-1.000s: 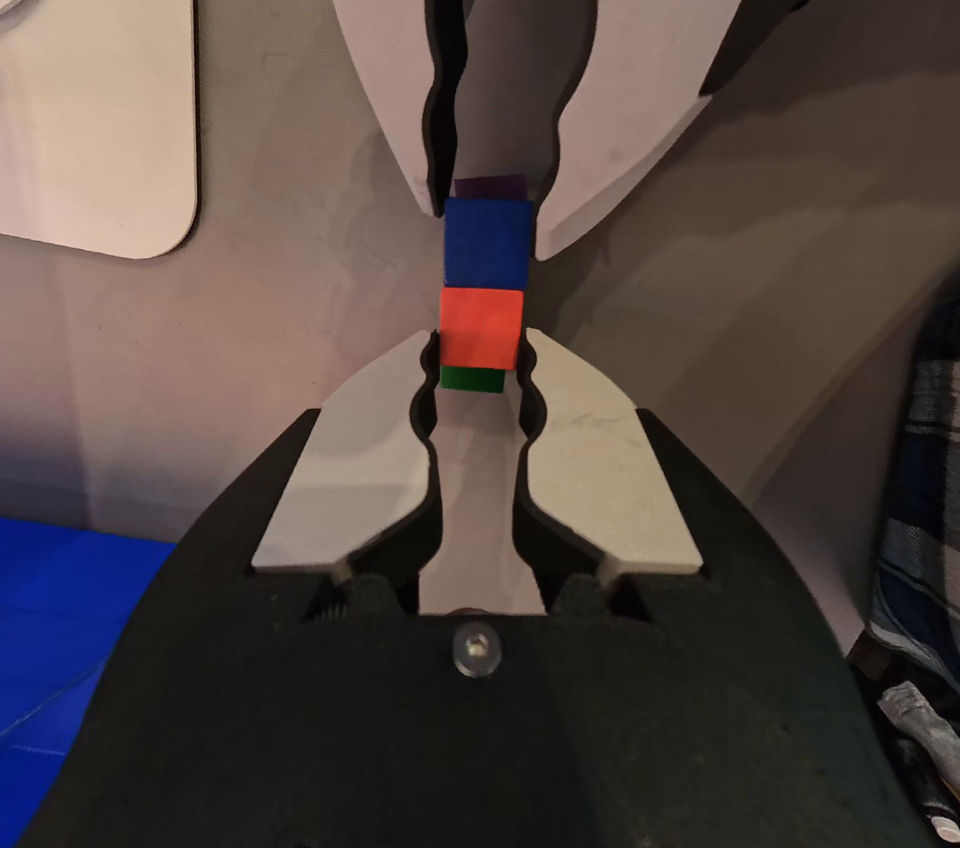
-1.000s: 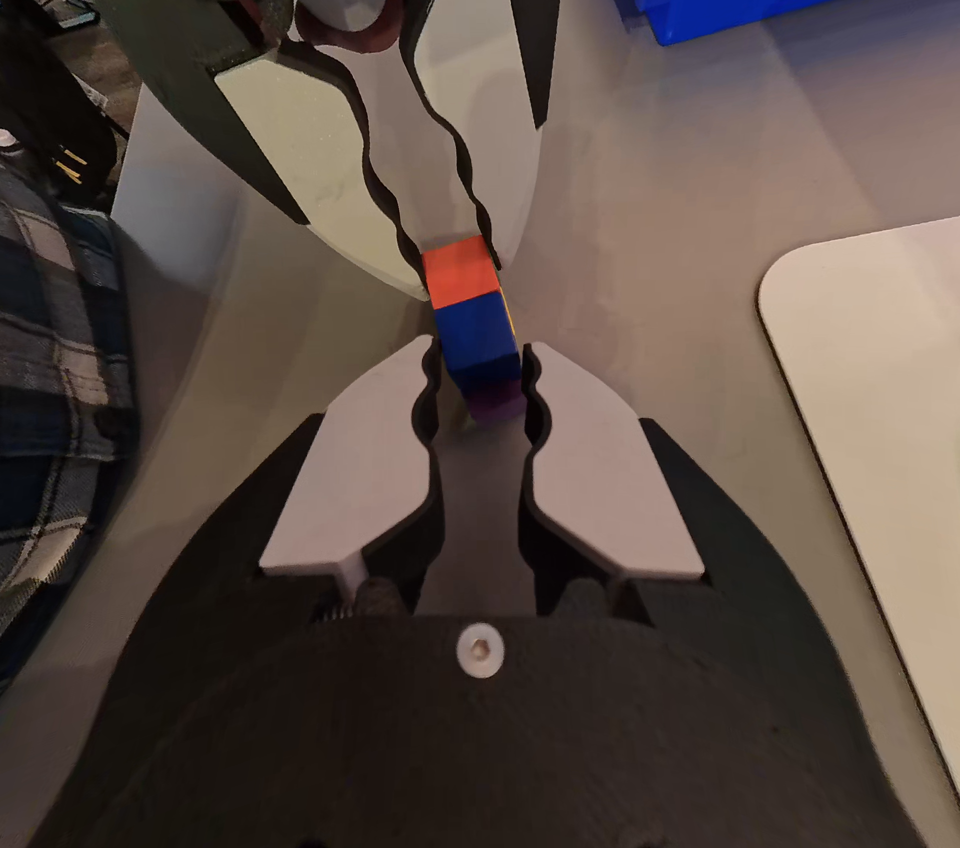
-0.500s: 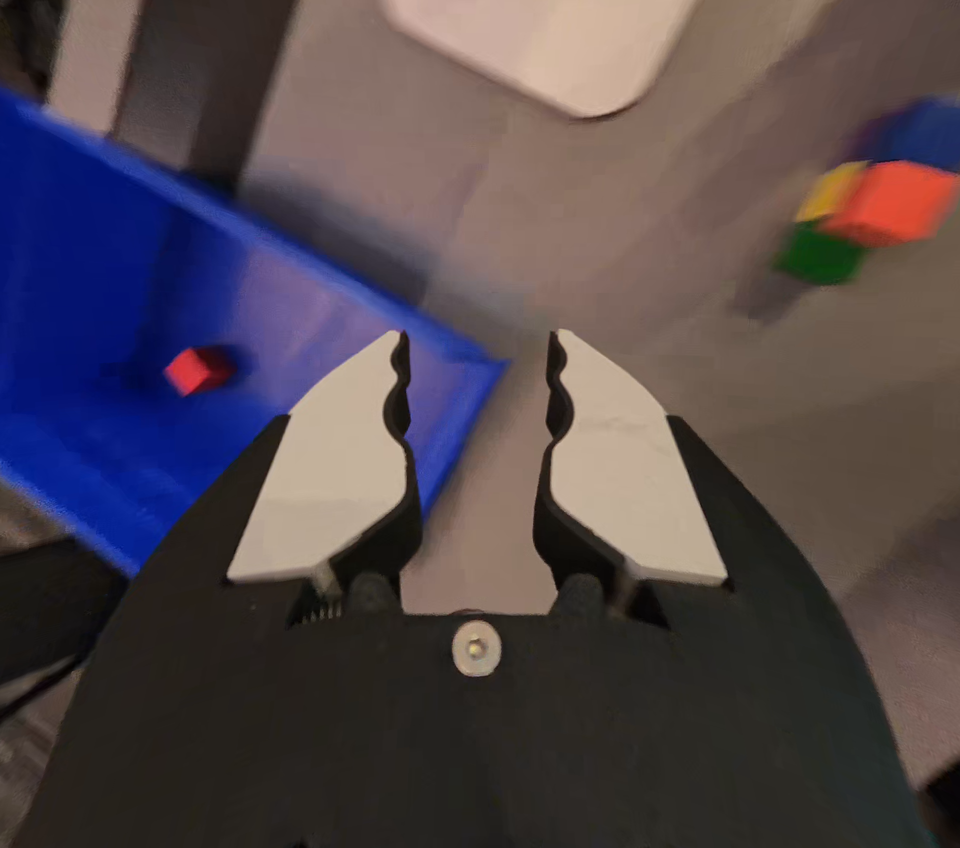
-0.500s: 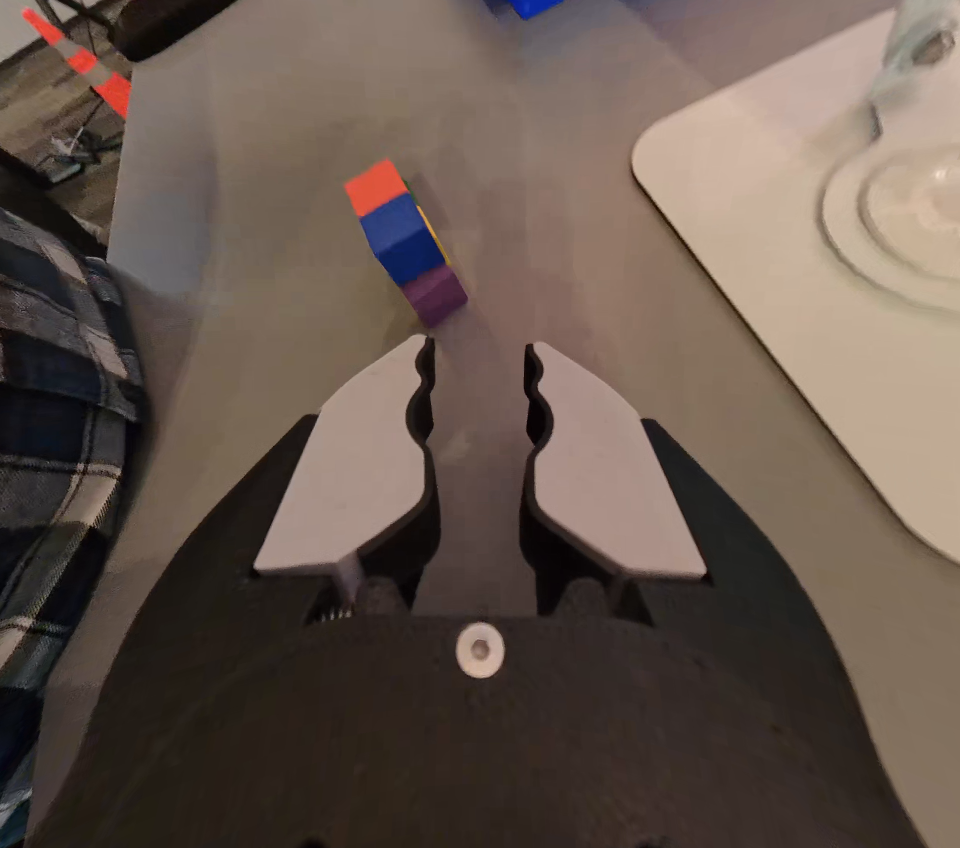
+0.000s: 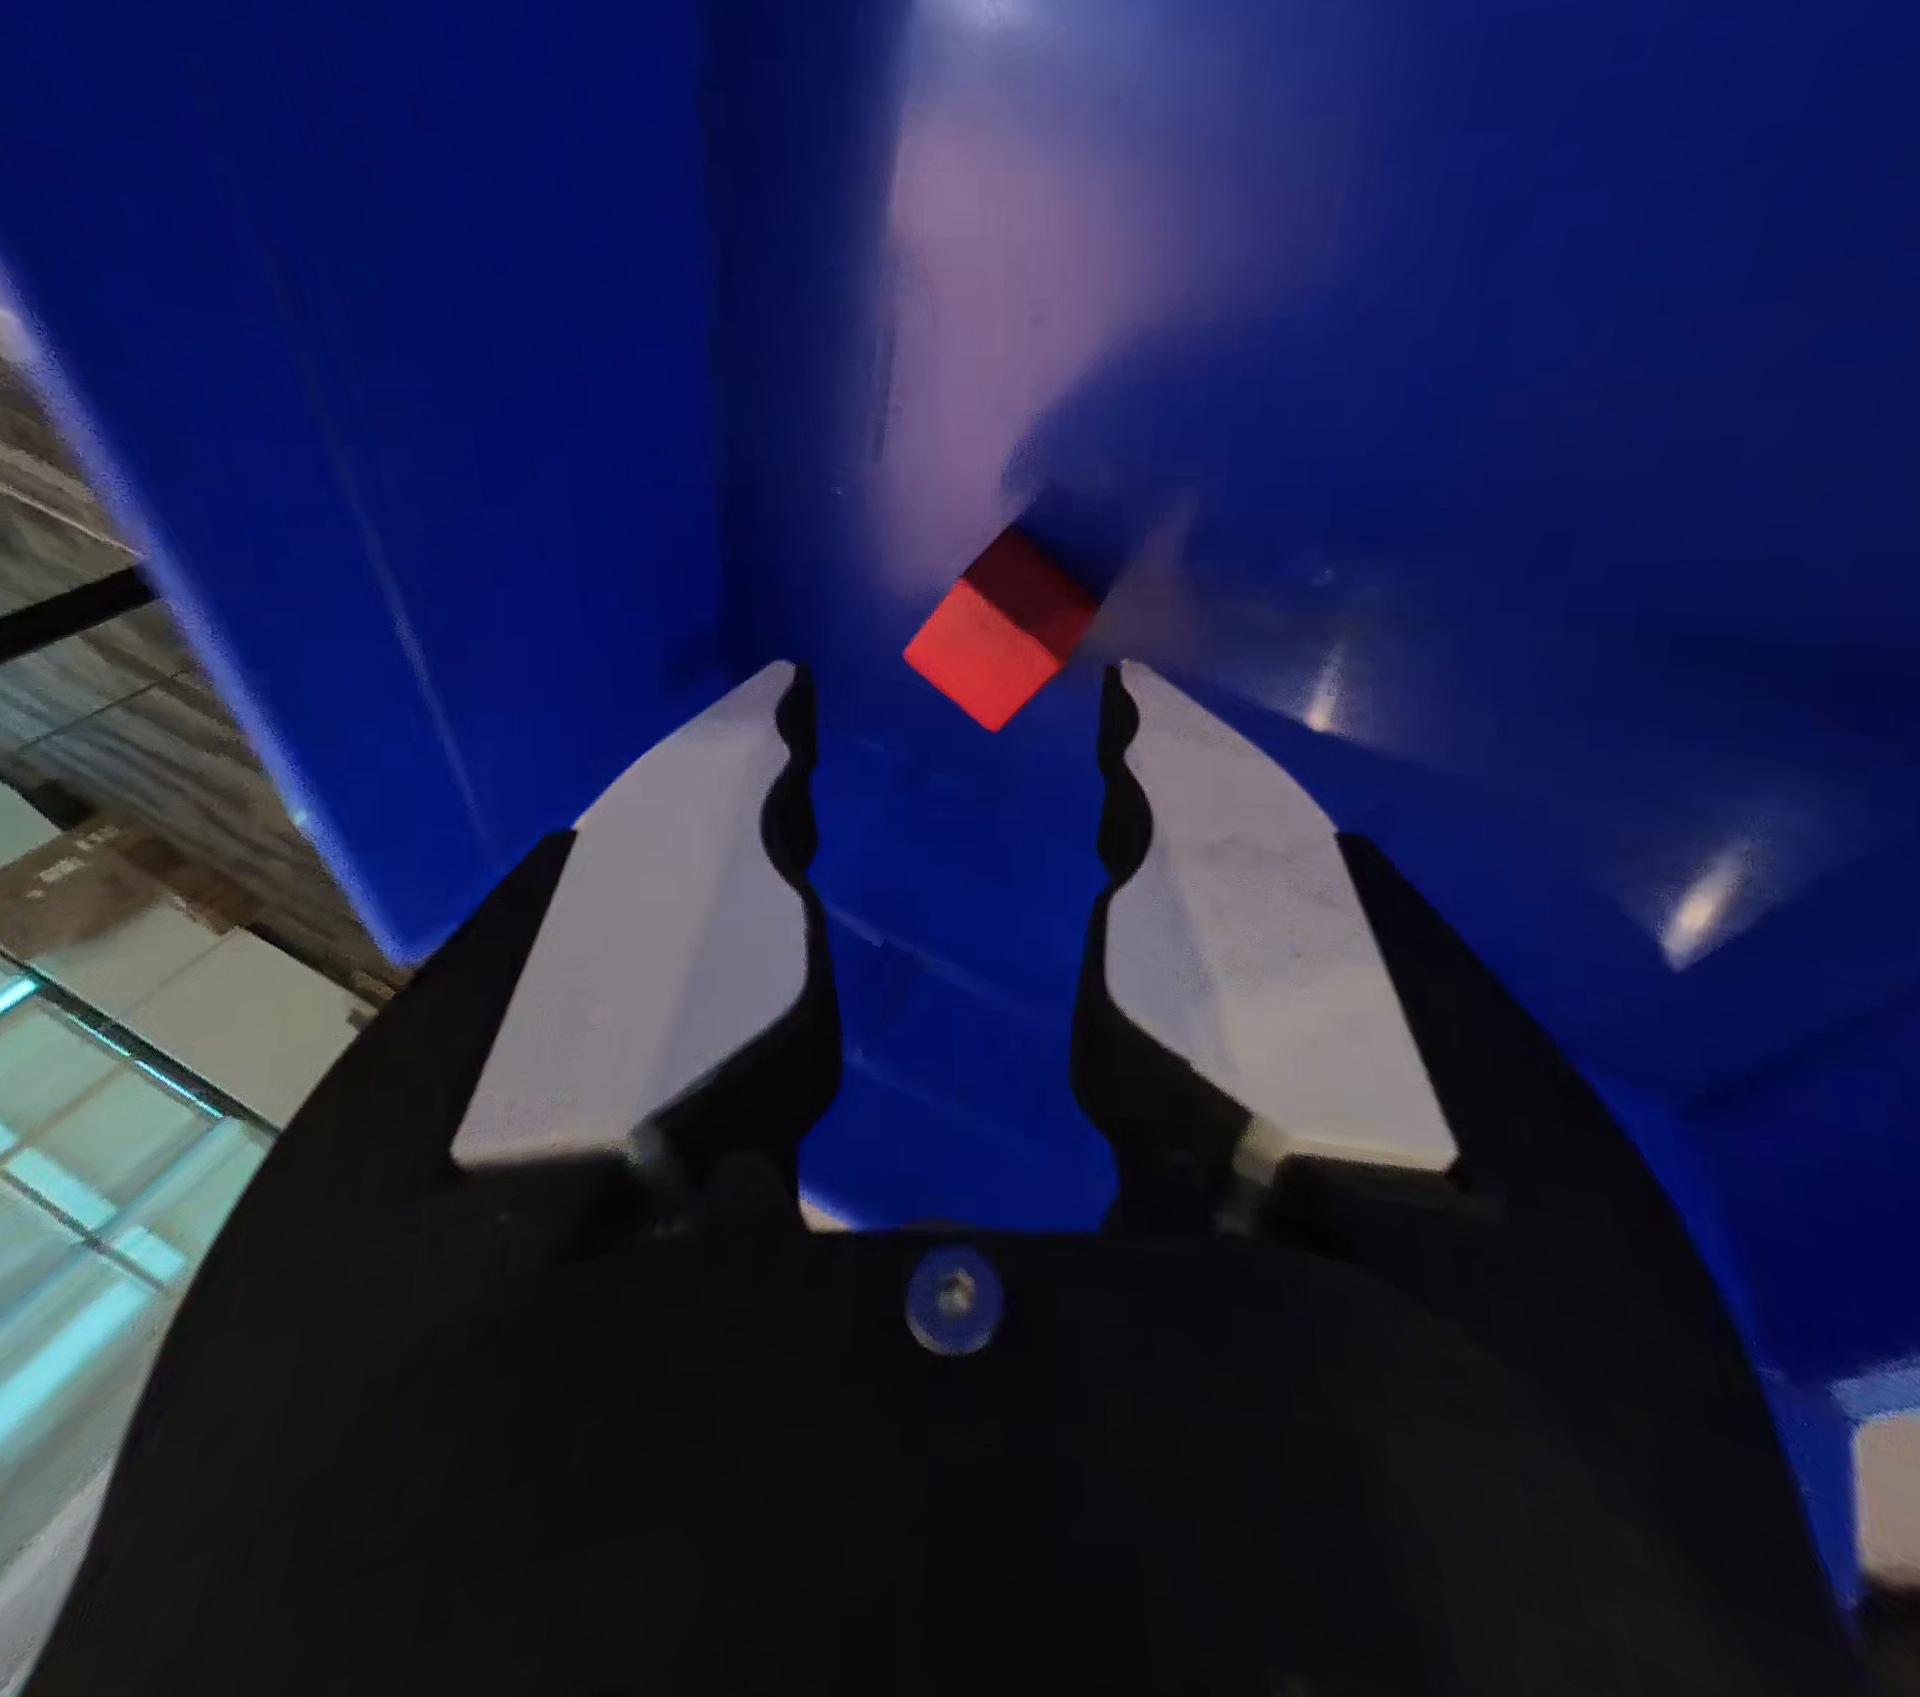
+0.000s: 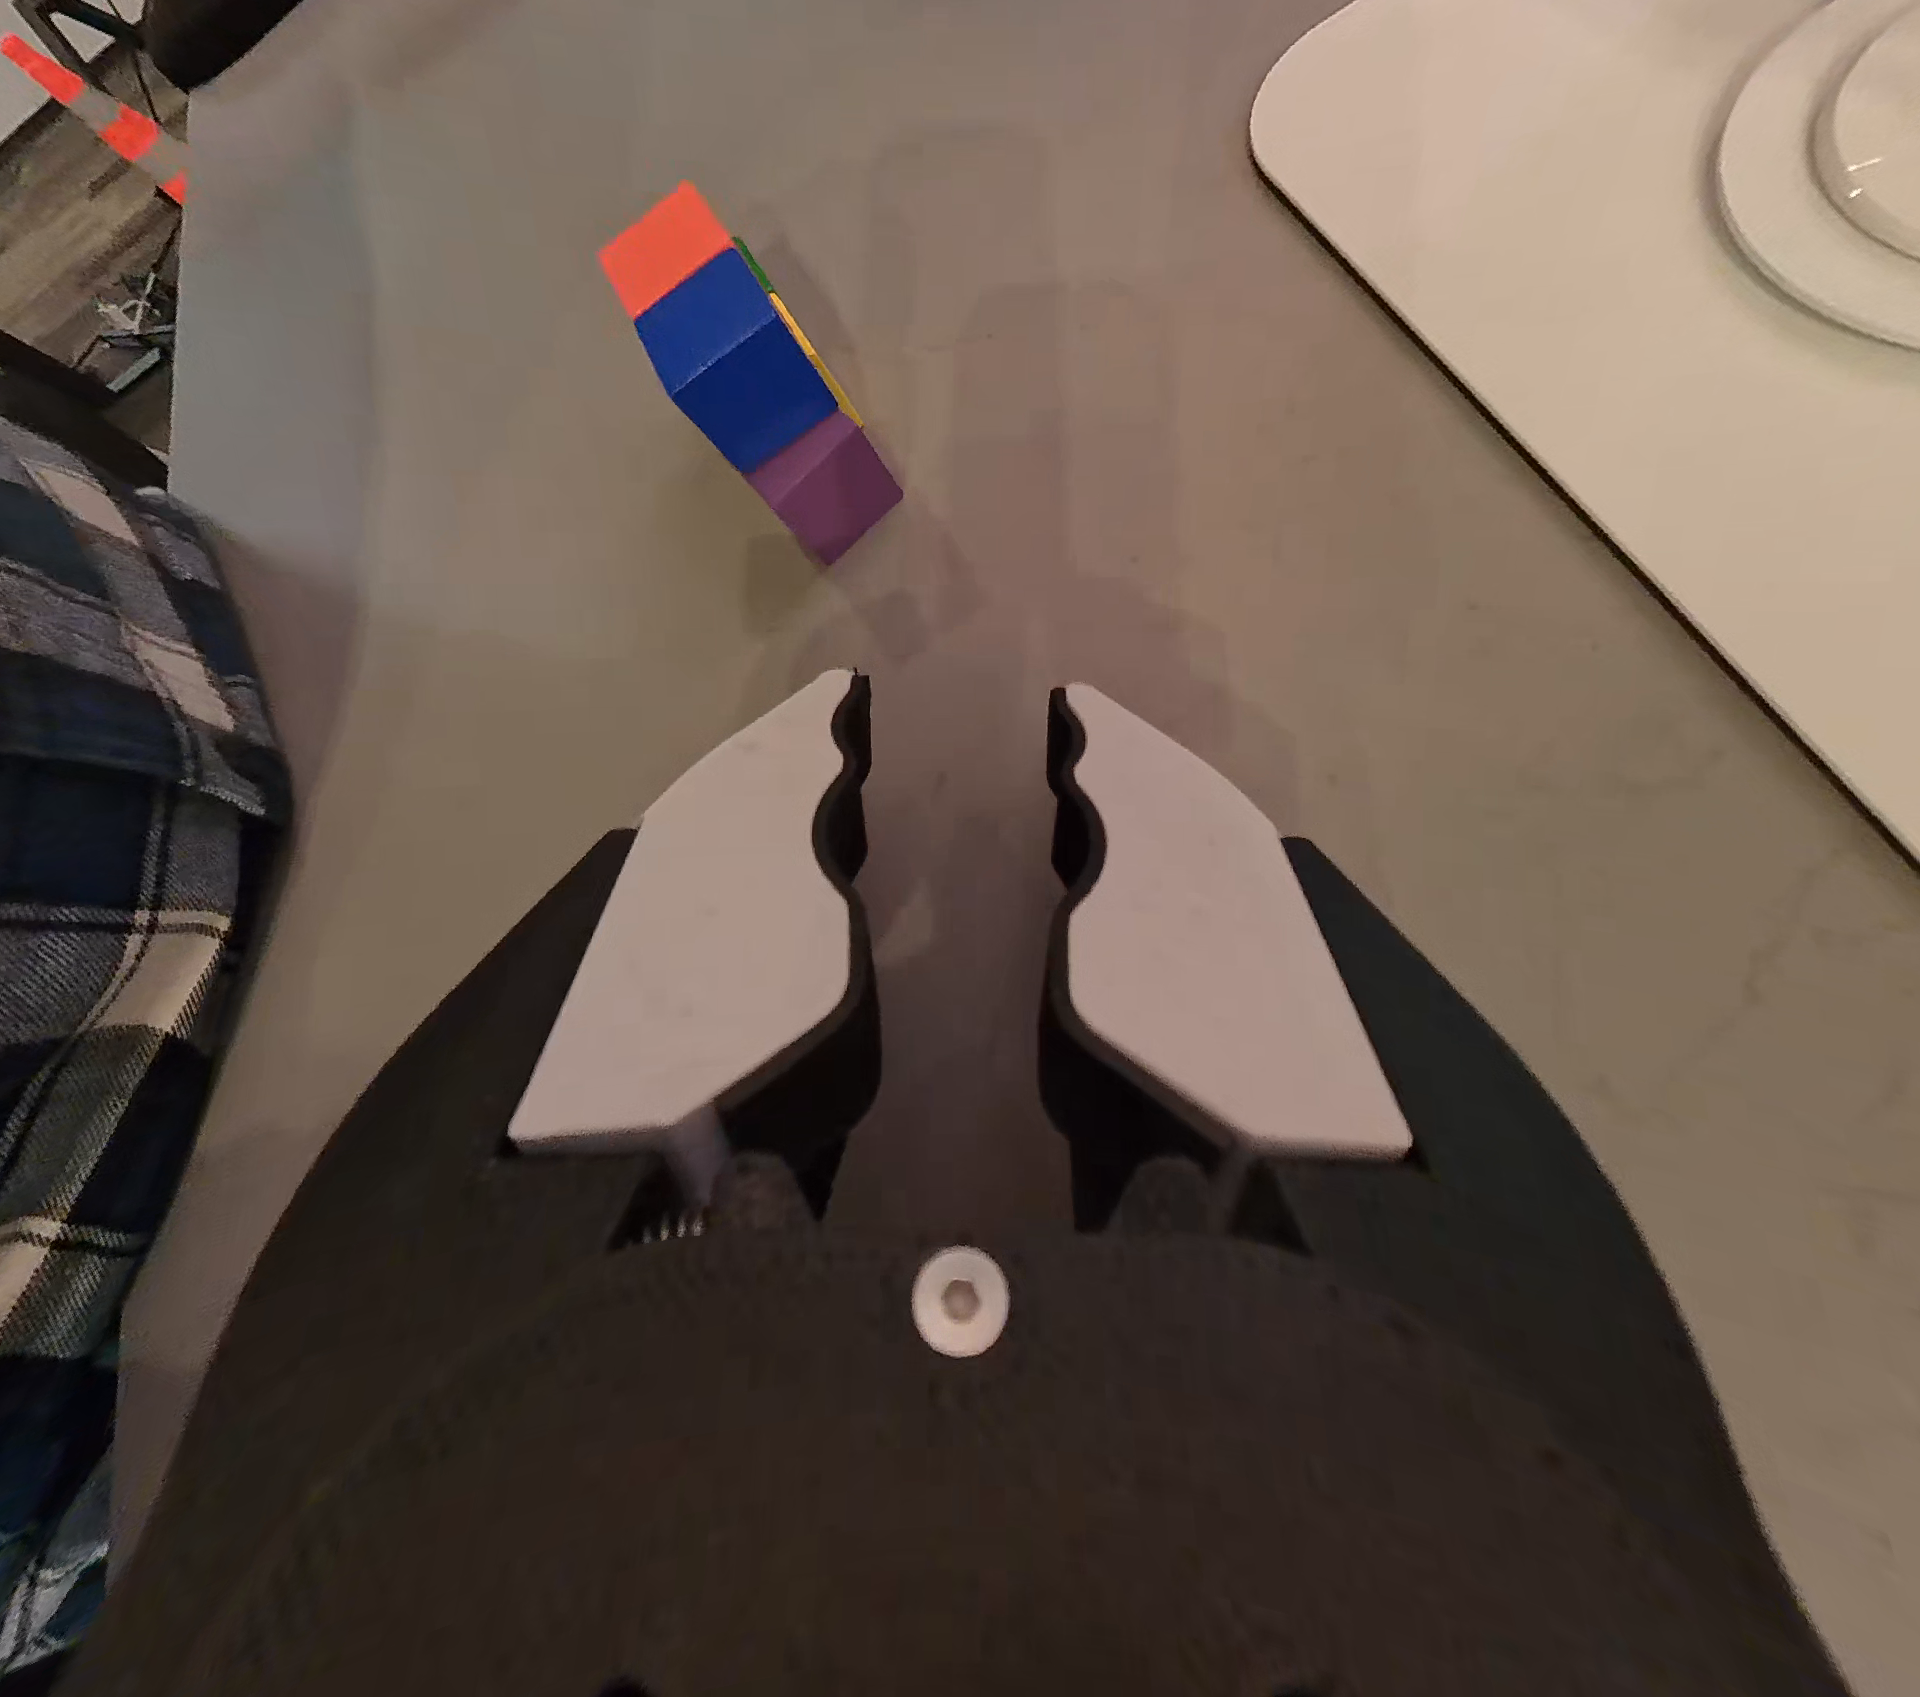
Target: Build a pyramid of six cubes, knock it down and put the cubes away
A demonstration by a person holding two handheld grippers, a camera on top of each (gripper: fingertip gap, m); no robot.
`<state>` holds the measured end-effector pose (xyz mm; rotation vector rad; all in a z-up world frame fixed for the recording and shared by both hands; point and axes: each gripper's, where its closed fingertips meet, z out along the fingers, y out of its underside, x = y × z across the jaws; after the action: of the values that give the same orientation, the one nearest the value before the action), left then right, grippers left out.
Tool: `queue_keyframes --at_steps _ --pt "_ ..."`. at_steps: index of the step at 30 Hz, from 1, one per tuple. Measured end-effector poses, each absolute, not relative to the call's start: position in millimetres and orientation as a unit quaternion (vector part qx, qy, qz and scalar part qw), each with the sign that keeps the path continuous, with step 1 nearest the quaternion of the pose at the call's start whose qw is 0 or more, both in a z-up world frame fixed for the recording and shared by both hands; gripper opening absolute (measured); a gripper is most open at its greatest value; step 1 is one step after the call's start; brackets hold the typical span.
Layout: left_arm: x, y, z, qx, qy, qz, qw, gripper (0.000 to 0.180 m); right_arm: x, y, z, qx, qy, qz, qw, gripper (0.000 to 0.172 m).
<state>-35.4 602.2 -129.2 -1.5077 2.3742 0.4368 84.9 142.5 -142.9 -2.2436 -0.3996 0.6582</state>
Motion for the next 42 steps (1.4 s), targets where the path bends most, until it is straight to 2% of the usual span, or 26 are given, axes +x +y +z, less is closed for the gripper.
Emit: queue_keyframes --at_steps 3,6,10,19,26,35,42 --pt "-40 608 -144 -0.504 0.839 0.18 0.1 0.05 84 142 -145 -0.879 -0.16 0.254 0.37 0.031" --pt "-40 606 -155 -0.5 0.844 0.178 0.074 0.036 85 143 -145 -0.879 -0.157 0.257 0.37 0.03" --pt "-43 608 -157 -0.52 0.831 0.186 0.061 0.033 85 143 -145 -0.878 -0.154 0.261 0.369 0.029" --pt "-62 568 -112 -0.593 0.785 0.12 0.135 0.032 86 143 -145 -0.878 -0.154 0.262 0.369 0.028" --pt "-74 472 -83 -0.622 0.761 0.013 0.183 0.031 86 144 -145 -0.879 -0.154 0.258 0.369 0.028" --pt "-40 333 -80 -0.602 0.764 -0.123 0.197 0.028 83 147 -146 -0.879 -0.16 0.255 0.369 0.028" --pt "-44 338 -97 -0.621 0.751 -0.112 0.196 0.027 82 147 -147 -0.88 -0.166 0.247 0.37 0.029"
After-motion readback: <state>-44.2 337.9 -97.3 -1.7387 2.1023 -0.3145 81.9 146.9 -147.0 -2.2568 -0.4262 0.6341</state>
